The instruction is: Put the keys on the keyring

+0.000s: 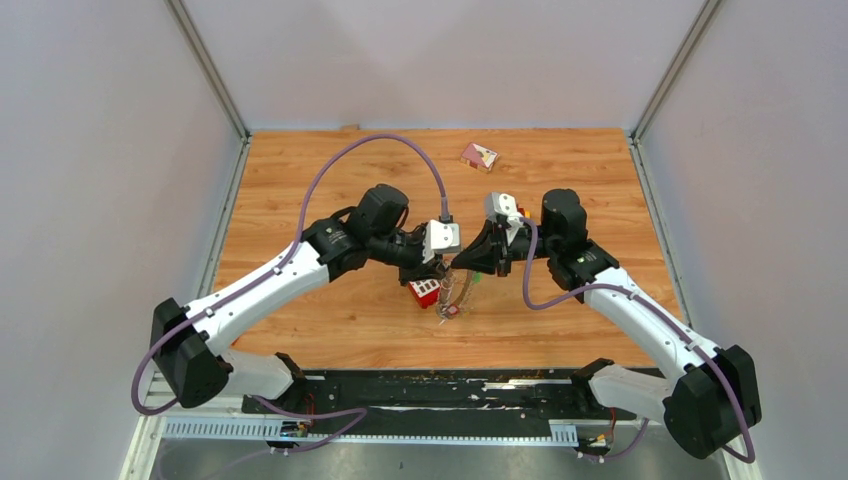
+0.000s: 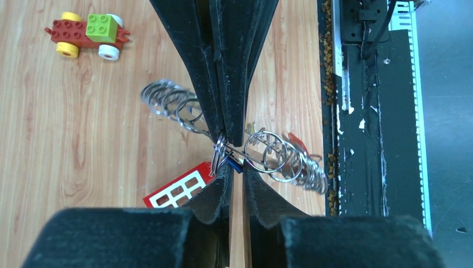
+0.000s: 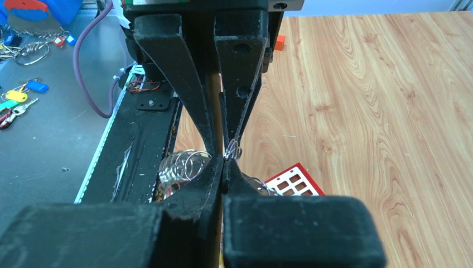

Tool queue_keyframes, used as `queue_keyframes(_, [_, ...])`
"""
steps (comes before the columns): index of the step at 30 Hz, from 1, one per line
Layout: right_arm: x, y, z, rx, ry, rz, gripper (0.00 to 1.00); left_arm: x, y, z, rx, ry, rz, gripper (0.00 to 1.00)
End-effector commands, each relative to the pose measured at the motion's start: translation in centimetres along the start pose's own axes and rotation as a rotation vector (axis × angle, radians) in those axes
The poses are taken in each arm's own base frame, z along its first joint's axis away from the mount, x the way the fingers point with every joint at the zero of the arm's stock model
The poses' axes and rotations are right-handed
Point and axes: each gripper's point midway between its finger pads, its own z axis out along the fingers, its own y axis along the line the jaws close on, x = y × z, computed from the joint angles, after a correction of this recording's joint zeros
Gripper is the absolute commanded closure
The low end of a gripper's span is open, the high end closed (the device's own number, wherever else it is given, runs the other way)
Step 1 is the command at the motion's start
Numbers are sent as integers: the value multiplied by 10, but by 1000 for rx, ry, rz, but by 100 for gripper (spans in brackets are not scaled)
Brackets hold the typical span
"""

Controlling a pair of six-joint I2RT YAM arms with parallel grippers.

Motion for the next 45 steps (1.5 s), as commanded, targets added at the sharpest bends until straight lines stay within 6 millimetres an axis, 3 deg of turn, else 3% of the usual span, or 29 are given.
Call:
queue_keyframes(1, [-35, 1, -3, -11, -55, -126, 100, -6, -2, 7, 35, -40, -2, 88])
queue_keyframes(5, [-35, 2, -3, -11, -56, -127, 100, -2, -2, 11, 49, -26, -13, 99])
queue_keyframes(13, [-36, 2, -3, -14, -57, -129, 100, -1, -1, 15, 62, -19, -15, 100])
queue_keyframes(17, [-34, 3, -3, -12, -53, -135, 100, -3, 1, 10, 45, -7, 5, 90])
queue_keyframes(30, [-27, 1, -6, -17, -32, -153, 100, -19, 16, -34, -136, 8, 194, 55])
queue_keyframes(36, [-26, 4, -5, -47, -33, -150, 100, -37, 10, -39, -115, -62, 303, 53])
queue_keyframes(45, [-26, 5, -5, -52, -34, -150, 100, -47, 7, -24, -45, -116, 280, 57])
